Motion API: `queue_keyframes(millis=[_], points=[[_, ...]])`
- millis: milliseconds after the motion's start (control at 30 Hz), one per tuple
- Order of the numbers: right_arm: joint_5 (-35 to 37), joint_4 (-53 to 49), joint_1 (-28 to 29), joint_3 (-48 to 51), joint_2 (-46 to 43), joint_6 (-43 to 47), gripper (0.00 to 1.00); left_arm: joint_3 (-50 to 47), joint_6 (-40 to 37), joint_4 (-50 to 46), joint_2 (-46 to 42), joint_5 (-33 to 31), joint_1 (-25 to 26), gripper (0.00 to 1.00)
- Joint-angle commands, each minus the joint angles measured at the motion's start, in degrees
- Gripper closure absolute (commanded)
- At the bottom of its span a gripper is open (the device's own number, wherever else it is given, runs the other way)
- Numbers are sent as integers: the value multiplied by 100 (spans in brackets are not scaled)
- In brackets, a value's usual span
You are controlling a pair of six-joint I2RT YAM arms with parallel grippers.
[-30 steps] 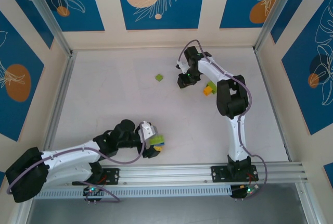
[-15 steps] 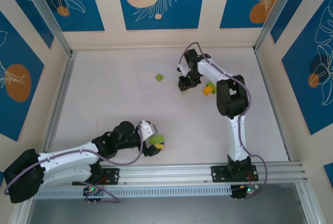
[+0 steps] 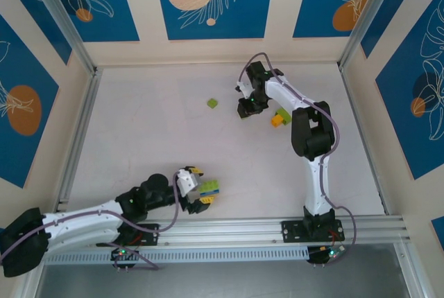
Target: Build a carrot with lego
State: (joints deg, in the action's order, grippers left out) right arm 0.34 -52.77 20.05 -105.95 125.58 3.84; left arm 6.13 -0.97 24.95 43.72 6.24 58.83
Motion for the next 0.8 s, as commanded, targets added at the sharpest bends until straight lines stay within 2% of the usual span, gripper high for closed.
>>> queue_keyframes(millis=[0, 233, 533, 667, 767], points=[[-277, -119, 60, 123, -276, -59, 73, -156, -1, 195, -274, -71, 59, 9], [-300, -277, 160, 142, -537, -211, 73, -260, -100, 774, 136, 0, 45, 8], [-158, -482, 310, 49, -613, -324, 73, -456, -151, 1320, 166, 215, -103, 8], [-126, -555, 380, 57, -708, -414, 73, -396, -98, 1649, 709, 449, -261, 9], [-65, -598, 435, 131, -832, -454, 73, -369, -113, 1981, 1223, 527, -318, 14]])
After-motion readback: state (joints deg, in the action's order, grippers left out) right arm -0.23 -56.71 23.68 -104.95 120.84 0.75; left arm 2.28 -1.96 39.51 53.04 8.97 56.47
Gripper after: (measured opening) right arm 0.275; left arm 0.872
